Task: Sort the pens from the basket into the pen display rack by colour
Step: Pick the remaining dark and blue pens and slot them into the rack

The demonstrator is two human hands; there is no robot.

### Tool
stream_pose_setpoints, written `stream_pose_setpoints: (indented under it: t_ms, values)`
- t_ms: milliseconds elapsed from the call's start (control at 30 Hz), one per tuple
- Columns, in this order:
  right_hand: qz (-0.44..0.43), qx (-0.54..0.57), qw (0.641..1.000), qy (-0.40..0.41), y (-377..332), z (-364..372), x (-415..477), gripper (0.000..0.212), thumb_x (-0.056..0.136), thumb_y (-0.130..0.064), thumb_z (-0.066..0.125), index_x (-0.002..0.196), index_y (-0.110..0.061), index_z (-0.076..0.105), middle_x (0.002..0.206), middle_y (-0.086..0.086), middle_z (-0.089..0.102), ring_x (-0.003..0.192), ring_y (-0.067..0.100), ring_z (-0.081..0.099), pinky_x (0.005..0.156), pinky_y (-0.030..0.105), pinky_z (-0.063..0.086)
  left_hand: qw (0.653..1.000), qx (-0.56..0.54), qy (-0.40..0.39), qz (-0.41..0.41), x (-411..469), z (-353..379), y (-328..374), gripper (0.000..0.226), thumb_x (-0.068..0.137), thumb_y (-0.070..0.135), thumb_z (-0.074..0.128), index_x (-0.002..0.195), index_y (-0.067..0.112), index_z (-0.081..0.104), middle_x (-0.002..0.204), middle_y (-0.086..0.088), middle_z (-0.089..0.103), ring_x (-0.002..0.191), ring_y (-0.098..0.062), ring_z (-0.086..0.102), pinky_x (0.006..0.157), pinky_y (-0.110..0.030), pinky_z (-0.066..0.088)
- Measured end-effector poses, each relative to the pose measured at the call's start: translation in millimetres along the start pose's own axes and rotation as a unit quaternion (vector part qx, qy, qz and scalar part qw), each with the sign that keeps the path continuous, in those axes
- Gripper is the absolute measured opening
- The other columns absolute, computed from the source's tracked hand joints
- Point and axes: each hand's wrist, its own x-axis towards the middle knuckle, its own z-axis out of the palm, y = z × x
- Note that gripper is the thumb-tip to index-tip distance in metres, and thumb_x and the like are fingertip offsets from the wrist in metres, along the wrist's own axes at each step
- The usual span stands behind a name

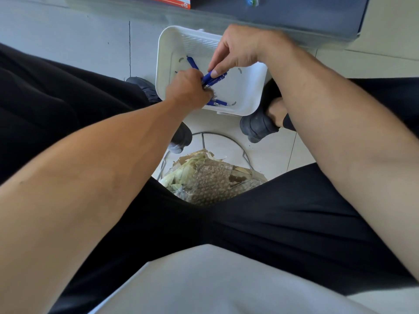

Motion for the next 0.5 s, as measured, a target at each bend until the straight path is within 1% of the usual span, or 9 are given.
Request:
stream_pose_setpoints:
  t_ms: [33, 100, 200, 267, 333, 367, 433, 500]
  values:
    - [-0.001, 0.003, 1.0, 0.005, -0.7, -0.5, -0.5, 0.013, 0.083, -0.033, 0.081, 0.094, -0.039, 0.078, 0.09, -0.016, 0.075, 0.096, 0.009, 0.067, 0.081, 0.028, 0.049, 1.0, -0.001, -0.002, -0.005, 0.6, -1.4, -0.4, 0.025, 0.088, 0.038, 0.065, 0.103, 0.018, 0.067, 0.089, -0.006, 0.065, 0.081, -0.028, 0.062, 0.063, -0.035, 0.045]
    - [-0.007, 0.007, 1.0, 0.015, -2.0, -2.1, -1.4, 0.012, 0.083, -0.032, 0.081, 0.093, -0.038, 0.078, 0.09, -0.014, 0.075, 0.092, 0.006, 0.067, 0.08, 0.028, 0.049, 1.0, -0.002, 0.003, -0.009, 2.1, -4.6, -1.0, 0.025, 0.088, 0.037, 0.065, 0.104, 0.018, 0.067, 0.09, -0.006, 0.065, 0.081, -0.029, 0.062, 0.065, -0.035, 0.048]
    - [-0.015, 0.015, 0.999, 0.037, 1.0, -7.5, -1.1, 0.012, 0.083, -0.033, 0.081, 0.094, -0.037, 0.079, 0.09, -0.012, 0.075, 0.081, 0.001, 0.062, 0.075, 0.026, 0.047, 1.0, 0.0, 0.026, 0.003, 4.1, -9.6, 1.4, 0.025, 0.09, 0.034, 0.062, 0.108, 0.017, 0.066, 0.09, -0.006, 0.062, 0.081, -0.028, 0.059, 0.064, -0.035, 0.044]
    - [-0.016, 0.01, 0.999, 0.05, 3.4, -11.9, -3.2, 0.014, 0.083, -0.034, 0.081, 0.096, -0.035, 0.079, 0.09, -0.009, 0.074, 0.082, 0.004, 0.06, 0.075, 0.027, 0.044, 0.999, 0.003, 0.037, 0.011, 4.9, -12.0, 1.9, 0.025, 0.091, 0.036, 0.062, 0.108, 0.017, 0.066, 0.091, -0.005, 0.061, 0.08, -0.027, 0.058, 0.064, -0.035, 0.042]
    - [-0.017, -0.001, 0.998, 0.062, 7.3, -16.6, -5.4, 0.015, 0.082, -0.036, 0.081, 0.097, -0.034, 0.079, 0.09, -0.005, 0.072, 0.086, 0.011, 0.059, 0.077, 0.031, 0.043, 0.999, 0.015, 0.036, 0.008, 3.1, -14.0, -0.1, 0.022, 0.092, 0.036, 0.062, 0.104, 0.019, 0.064, 0.089, -0.004, 0.06, 0.079, -0.026, 0.057, 0.063, -0.034, 0.041]
    - [-0.015, -0.005, 0.998, 0.068, 8.7, -19.5, -7.5, 0.015, 0.082, -0.037, 0.081, 0.097, -0.033, 0.079, 0.087, -0.005, 0.07, 0.083, 0.012, 0.057, 0.074, 0.031, 0.042, 0.999, 0.017, 0.032, 0.004, 2.5, -14.3, -2.2, 0.02, 0.092, 0.036, 0.062, 0.103, 0.019, 0.064, 0.088, -0.003, 0.06, 0.079, -0.026, 0.058, 0.063, -0.034, 0.042]
    - [-0.005, -0.007, 0.998, 0.068, 11.4, -25.5, -10.3, 0.015, 0.083, -0.037, 0.081, 0.097, -0.032, 0.078, 0.079, -0.009, 0.066, 0.074, 0.008, 0.054, 0.066, 0.025, 0.039, 1.0, 0.004, 0.025, -0.009, 3.2, -13.9, -6.9, 0.023, 0.091, 0.037, 0.063, 0.105, 0.018, 0.066, 0.089, -0.004, 0.063, 0.081, -0.027, 0.062, 0.065, -0.034, 0.048]
    - [0.002, -0.002, 0.998, 0.063, 16.2, -30.0, -11.2, 0.018, 0.083, -0.036, 0.08, 0.1, -0.031, 0.078, 0.085, -0.011, 0.07, 0.08, 0.004, 0.058, 0.067, 0.02, 0.039, 0.999, -0.026, 0.023, -0.023, 3.1, -13.9, -8.4, 0.025, 0.09, 0.036, 0.064, 0.107, 0.017, 0.067, 0.091, -0.004, 0.065, 0.08, -0.026, 0.063, 0.067, -0.035, 0.052]
